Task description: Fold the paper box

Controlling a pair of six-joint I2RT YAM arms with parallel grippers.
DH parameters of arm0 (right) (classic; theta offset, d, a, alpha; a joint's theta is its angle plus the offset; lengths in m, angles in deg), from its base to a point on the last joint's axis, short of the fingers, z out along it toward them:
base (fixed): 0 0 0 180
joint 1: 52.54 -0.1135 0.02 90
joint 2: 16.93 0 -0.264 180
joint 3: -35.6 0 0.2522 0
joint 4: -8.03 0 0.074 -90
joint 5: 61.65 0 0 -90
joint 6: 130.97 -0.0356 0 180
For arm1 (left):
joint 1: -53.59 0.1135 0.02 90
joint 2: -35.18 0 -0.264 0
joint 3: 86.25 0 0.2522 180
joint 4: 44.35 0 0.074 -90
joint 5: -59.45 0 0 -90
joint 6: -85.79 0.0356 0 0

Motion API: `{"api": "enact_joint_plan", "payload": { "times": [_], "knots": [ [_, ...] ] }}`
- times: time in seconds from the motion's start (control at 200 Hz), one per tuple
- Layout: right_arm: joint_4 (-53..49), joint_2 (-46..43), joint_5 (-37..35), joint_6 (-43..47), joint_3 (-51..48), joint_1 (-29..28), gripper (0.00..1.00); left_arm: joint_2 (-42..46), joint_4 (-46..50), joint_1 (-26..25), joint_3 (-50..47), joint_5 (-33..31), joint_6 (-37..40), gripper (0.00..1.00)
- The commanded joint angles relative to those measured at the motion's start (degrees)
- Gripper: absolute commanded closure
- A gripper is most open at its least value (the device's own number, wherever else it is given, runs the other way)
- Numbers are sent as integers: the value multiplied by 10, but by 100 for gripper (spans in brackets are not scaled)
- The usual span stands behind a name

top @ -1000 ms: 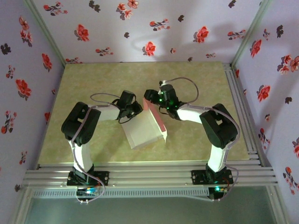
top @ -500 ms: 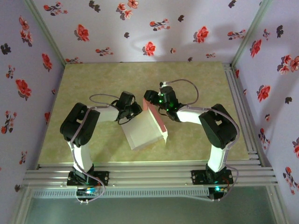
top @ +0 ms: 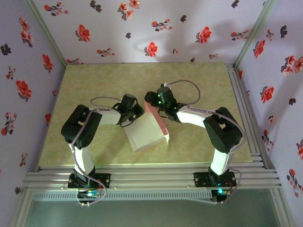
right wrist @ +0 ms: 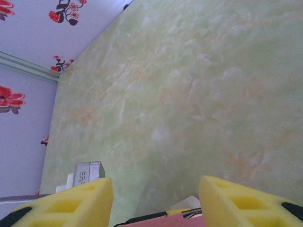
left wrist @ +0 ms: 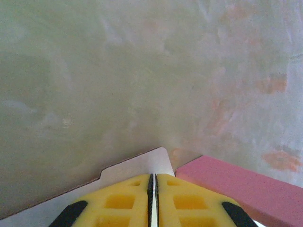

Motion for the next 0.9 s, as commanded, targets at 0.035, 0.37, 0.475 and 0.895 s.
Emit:
{"api": "enact_joint_plan", "payload": {
  "times": [0.035, 0.37, 0.475, 0.895],
  "knots": [
    [5, 11, -48, -16, -24, -12, 42, -14, 21, -7, -19, -20, -11, 87],
    [136, 45, -65, 5, -78, -18, 42, -8, 16, -8, -28, -18, -13, 88],
    [157, 47, -57, 18, -89, -15, 44, -3, 23, -6, -23, -17, -8, 88],
    [192, 50, -7, 38, -106, 11, 49, 33, 23, 21, 3, 32, 92, 88]
  ]
}}
